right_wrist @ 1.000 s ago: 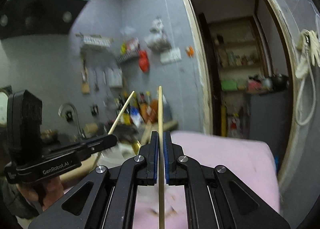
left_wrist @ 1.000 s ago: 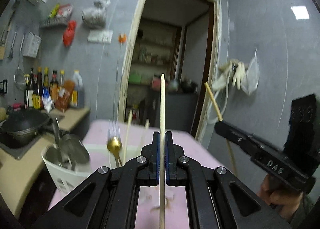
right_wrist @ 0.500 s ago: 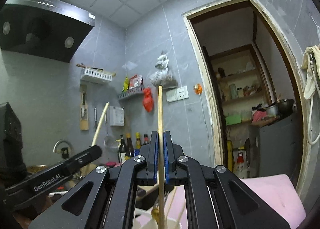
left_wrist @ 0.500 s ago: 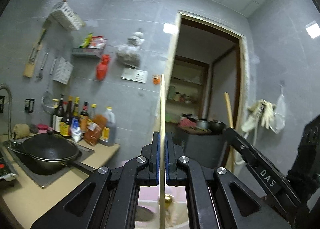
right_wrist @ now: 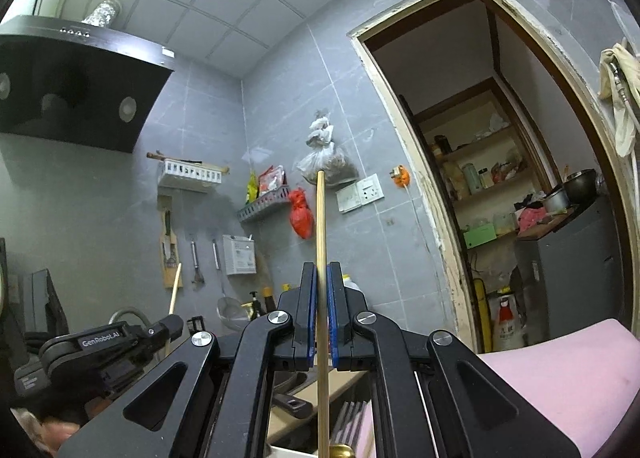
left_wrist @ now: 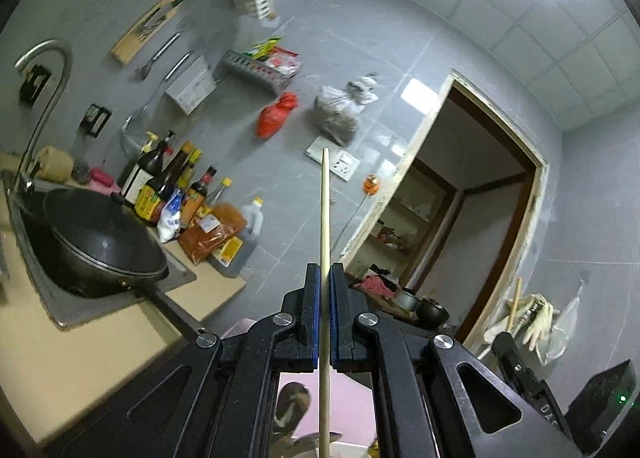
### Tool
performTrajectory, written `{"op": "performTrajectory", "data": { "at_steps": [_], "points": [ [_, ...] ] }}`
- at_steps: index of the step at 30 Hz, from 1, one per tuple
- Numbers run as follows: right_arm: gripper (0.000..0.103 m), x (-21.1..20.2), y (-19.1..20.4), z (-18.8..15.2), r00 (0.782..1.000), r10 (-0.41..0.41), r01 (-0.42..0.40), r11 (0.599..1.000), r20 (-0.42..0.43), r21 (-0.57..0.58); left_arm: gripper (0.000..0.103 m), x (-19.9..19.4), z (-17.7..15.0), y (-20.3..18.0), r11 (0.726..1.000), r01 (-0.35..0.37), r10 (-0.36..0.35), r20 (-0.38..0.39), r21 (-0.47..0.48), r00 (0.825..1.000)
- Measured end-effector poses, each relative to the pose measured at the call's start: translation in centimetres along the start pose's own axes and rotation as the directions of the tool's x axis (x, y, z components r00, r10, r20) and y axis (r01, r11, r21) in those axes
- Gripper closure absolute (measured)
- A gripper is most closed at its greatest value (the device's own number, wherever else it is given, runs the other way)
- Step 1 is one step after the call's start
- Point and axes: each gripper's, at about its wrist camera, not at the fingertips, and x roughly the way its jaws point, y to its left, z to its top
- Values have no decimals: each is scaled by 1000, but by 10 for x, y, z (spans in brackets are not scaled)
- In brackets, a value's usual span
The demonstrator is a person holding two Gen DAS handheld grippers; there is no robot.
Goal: Organize utensils
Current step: 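Carry the chopstick over the white caddy while the left gripper carries its chopstick there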
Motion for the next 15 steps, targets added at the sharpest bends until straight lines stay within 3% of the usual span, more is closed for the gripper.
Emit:
{"op": "performTrajectory", "data": {
  "at_steps": [7,15],
  "points": [
    [100,7,-5,-14,1000,-17,17,1000,-20,-11,101,-1,-20,-11,995,-66,64,27,72,998],
    [100,11,-8,-27,999,-40,40,999,-34,-15,101,1,-37,-9,987,-130,124,69,94,990]
  ]
}}
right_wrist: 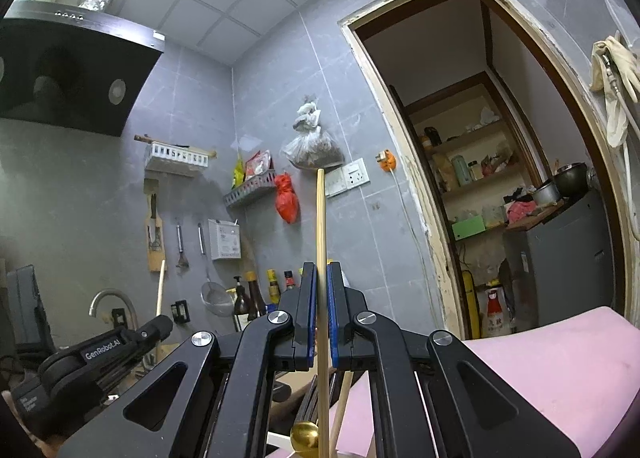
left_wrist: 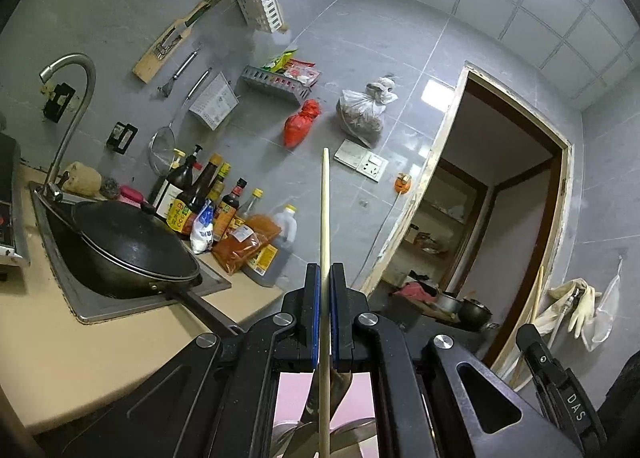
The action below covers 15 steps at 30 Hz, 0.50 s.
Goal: Organize utensils
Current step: 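Carry the chopstick over the white caddy while the left gripper carries its chopstick there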
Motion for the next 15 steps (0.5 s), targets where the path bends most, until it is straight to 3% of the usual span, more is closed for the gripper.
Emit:
{"op": "performTrajectory", "data": {
  "at_steps": [15],
  "points": [
    [99,-2,12,-15,1000,-9,7,996,-27,-93,101,-3,-27,-9,996,-5,9,-46,85,999]
  ]
}}
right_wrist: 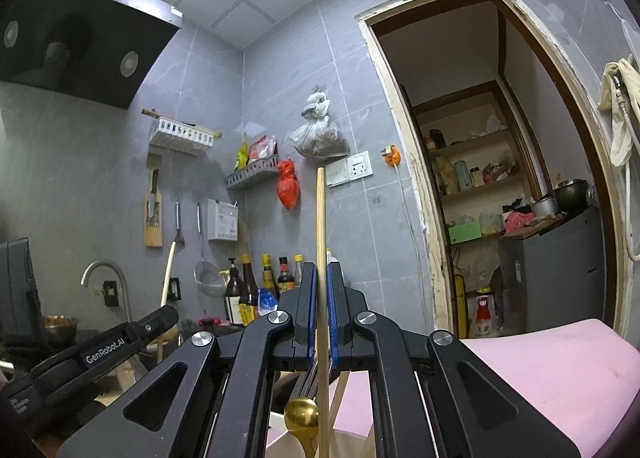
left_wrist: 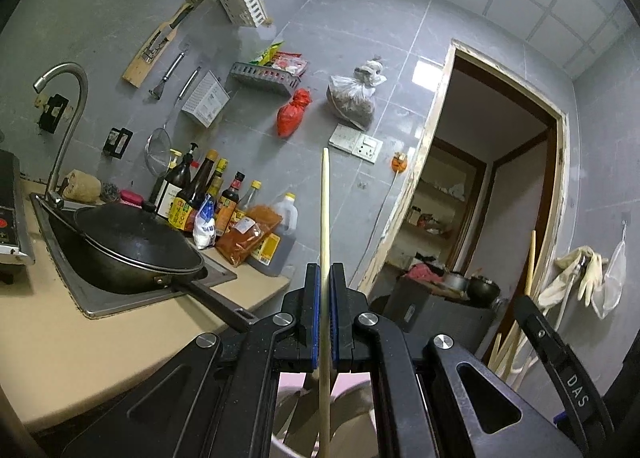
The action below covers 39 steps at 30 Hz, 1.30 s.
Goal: Organize utensils
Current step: 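Carry the chopstick over the white caddy while the left gripper carries its chopstick there, then open the right gripper to drop the chopstick in the caddy while the left releases its chopstick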
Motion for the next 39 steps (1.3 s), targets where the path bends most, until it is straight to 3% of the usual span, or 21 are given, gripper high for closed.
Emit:
{"op": "performTrajectory", "data": {
  "at_steps": [4,6,10,19,21,29,32,36,39],
  "points": [
    [99,0,1,-2,1000,11,-11,1000,-12,-11,100,1,-4,-3,1000,10,-9,-28,25,1000],
    [94,0,2,-3,1000,17,-17,1000,-13,-13,98,0,-5,-3,999,26,-25,-37,34,999],
    [82,-2,1,-3,1000,21,-21,1000,-9,-6,72,-3,-7,-3,998,57,-57,-40,19,998],
    [75,-9,3,3,1000,5,-5,1000,23,3,70,-12,2,-9,997,74,-74,-31,21,997],
    [64,-9,3,5,1000,-3,2,1000,25,4,69,-11,4,-11,998,63,-62,-46,26,997],
    [55,-12,-1,14,999,-40,40,999,-10,-10,65,-7,6,-23,993,-24,45,-189,112,981],
    [51,-18,0,16,998,-51,50,998,-38,-26,63,-13,5,-30,988,-30,62,-209,153,976],
    [34,-34,1,20,996,-61,58,997,-66,-47,53,-25,4,-39,980,-28,72,-218,197,973],
    [33,-47,2,24,992,-80,74,995,-100,-60,49,-37,2,-44,975,-21,75,-240,221,968]
  ]
}}
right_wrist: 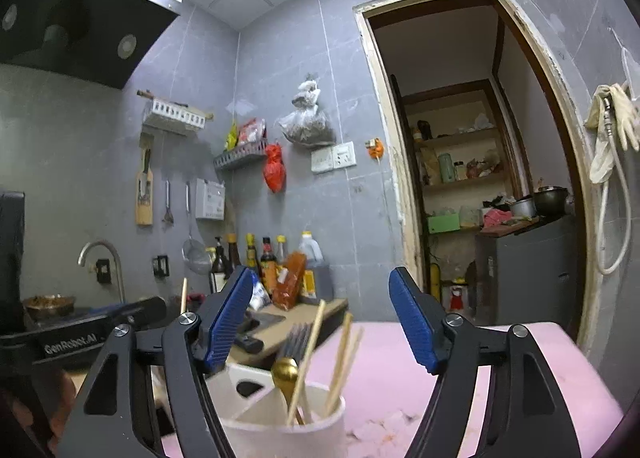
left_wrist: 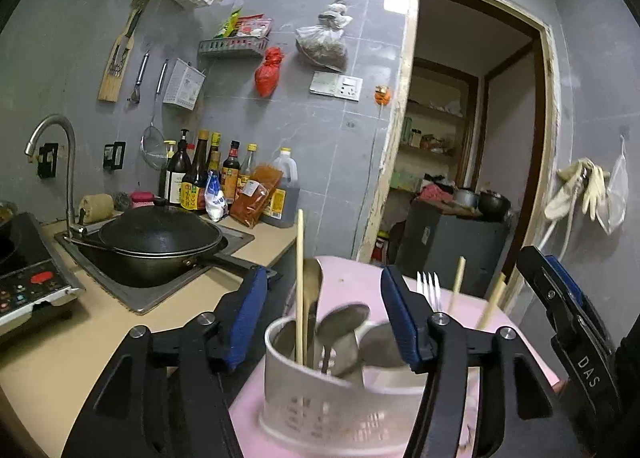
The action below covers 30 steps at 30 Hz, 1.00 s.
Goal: Organize utensils
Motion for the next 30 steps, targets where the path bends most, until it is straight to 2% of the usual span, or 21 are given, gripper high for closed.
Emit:
{"op": "performTrajectory", "data": {
  "at_steps": [3,7,14,23,30],
  "points": [
    [26,-17,-4,1,999,-17,18,1000,-39,8,43,-11,-7,-4,1000,16,-16,-34,16,999],
    [18,-43,-9,4,995,-50,51,999,-87,15,27,-26,-17,-8,998,52,-51,-64,23,997],
    [1,-85,-18,6,985,-100,104,994,-138,19,16,-49,-37,-21,992,107,-100,-109,61,989],
    [0,-123,-19,-9,956,-180,180,983,-230,-23,15,-73,-63,-34,991,103,-90,-135,91,987],
    [0,-159,-13,-19,936,-283,278,959,-210,-57,15,-95,-87,-39,993,72,-60,-121,97,991]
  ]
}}
